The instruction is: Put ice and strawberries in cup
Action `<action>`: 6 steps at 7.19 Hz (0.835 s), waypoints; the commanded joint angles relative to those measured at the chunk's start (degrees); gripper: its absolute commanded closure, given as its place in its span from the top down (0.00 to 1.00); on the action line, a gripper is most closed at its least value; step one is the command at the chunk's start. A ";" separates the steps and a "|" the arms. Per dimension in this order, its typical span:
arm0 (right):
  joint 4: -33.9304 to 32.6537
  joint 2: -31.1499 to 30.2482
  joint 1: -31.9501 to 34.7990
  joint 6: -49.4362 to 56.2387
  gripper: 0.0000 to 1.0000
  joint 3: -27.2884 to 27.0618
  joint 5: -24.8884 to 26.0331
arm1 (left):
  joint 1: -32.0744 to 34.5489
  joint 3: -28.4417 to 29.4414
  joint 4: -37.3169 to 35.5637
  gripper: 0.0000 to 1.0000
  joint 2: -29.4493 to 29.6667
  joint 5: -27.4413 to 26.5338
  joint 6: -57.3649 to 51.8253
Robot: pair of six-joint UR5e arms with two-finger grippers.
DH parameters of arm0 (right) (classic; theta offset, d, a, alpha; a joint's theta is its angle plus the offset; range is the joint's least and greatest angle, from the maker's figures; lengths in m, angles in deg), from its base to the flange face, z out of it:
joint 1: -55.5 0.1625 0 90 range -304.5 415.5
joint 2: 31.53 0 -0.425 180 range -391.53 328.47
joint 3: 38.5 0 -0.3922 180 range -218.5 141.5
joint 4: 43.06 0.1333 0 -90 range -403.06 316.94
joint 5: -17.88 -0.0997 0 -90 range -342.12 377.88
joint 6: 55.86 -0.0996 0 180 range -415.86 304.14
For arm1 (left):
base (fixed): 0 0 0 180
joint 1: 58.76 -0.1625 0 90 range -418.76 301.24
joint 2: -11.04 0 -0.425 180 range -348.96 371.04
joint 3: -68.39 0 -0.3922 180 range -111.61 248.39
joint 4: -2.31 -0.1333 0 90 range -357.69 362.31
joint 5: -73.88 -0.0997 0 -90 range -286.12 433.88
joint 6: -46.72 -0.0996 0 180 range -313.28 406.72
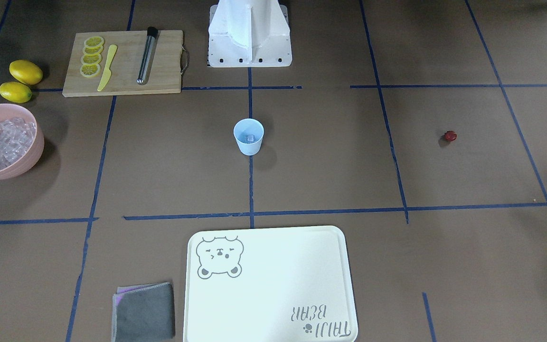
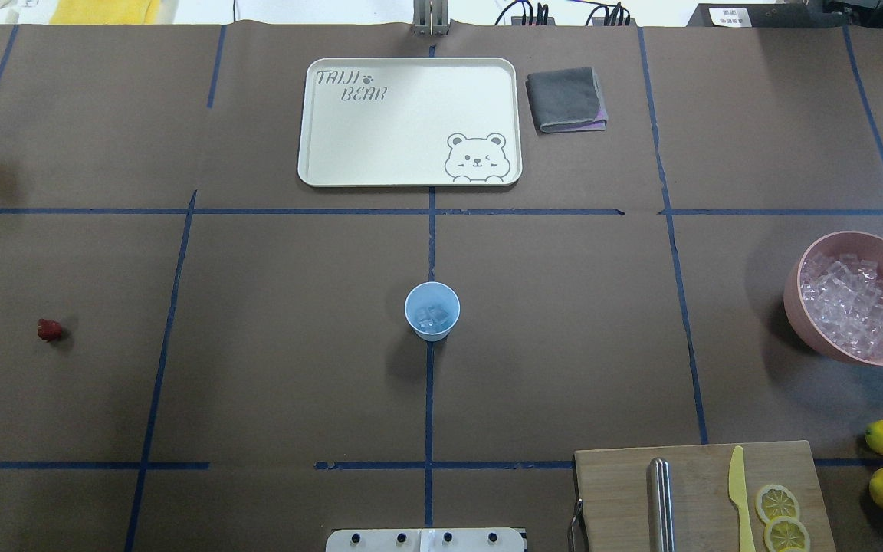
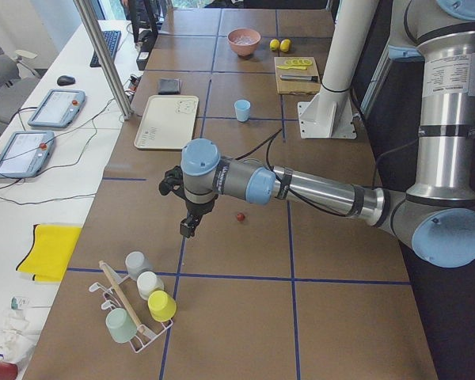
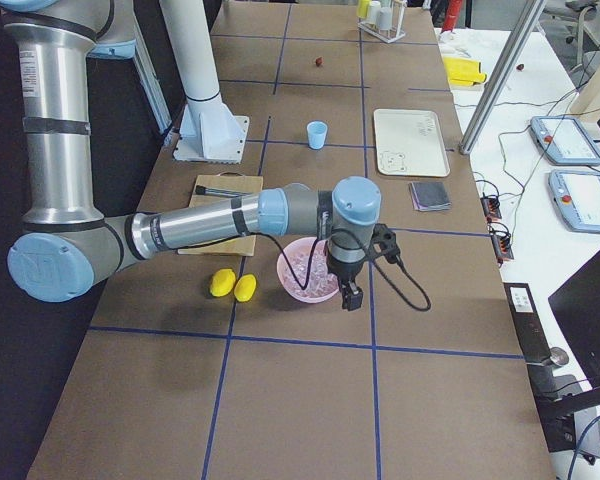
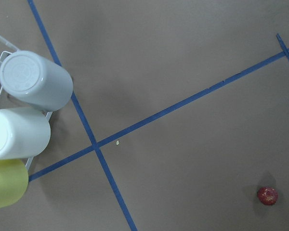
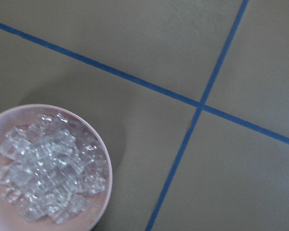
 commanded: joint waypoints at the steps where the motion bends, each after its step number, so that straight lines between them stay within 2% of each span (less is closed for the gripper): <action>1: 1.00 -4.48 4.50 2.16 0.98 2.55 0.52 | -5.70 -2.01 1.51 1.00 0.23 -0.03 11.20; 2: 1.28 -5.01 4.50 1.63 0.99 2.46 0.61 | -10.36 -2.72 5.43 1.00 -0.12 -0.55 20.44; 3: 1.28 -5.02 4.50 1.62 0.99 2.46 0.52 | -12.84 -1.94 8.60 1.00 -0.47 -0.64 24.79; 4: 1.28 -5.63 4.50 1.54 0.99 2.11 0.43 | -16.08 -1.93 8.90 1.00 -0.56 -0.82 29.45; 5: 1.28 -5.63 4.50 1.53 0.99 2.28 0.43 | -18.55 -2.02 9.77 1.00 -1.52 -4.04 31.93; 6: 1.28 -5.63 4.50 1.53 0.99 2.28 0.43 | -20.75 -1.85 14.39 1.00 -3.27 -6.33 36.31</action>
